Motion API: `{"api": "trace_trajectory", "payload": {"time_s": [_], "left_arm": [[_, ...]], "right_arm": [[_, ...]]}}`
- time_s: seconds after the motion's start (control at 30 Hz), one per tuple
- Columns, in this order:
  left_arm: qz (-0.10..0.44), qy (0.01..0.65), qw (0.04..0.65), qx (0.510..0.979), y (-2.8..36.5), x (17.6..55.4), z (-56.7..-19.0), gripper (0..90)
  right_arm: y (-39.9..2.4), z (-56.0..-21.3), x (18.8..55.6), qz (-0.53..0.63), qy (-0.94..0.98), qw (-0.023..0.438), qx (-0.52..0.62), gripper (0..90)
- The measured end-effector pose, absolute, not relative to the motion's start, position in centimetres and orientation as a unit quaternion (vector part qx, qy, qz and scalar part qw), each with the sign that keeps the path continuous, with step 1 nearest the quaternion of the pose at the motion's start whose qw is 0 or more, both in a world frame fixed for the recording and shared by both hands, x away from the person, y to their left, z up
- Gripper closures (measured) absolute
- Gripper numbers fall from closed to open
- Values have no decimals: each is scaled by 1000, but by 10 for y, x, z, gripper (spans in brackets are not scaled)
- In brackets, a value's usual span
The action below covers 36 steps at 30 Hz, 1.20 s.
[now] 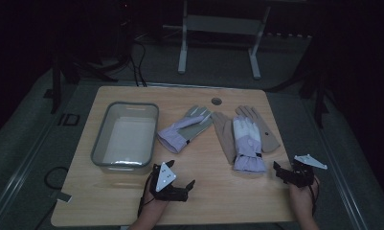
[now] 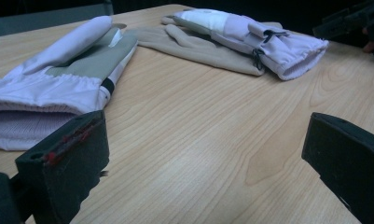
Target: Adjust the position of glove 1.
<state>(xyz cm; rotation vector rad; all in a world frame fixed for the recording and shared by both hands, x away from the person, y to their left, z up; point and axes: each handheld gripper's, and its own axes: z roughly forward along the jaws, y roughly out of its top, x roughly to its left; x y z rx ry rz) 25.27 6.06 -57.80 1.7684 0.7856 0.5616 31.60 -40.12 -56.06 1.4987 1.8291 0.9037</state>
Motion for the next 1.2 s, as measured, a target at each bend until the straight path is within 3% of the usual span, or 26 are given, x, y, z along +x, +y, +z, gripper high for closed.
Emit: {"api": "trace_trajectory", "payload": {"time_s": [0.47,0.77,1.2], "left_arm": [[238,332,537,738,61,252,-578,9],[234,333,535,740,61,253,-578,8],[229,327,536,744,61,253,-578,9]], "right_arm": [[-403,-542,331,335,698,233,588,152],[-388,-512,344,354,712,227,563,123],[-332,-465,381,361,760,231,489,142]]}}
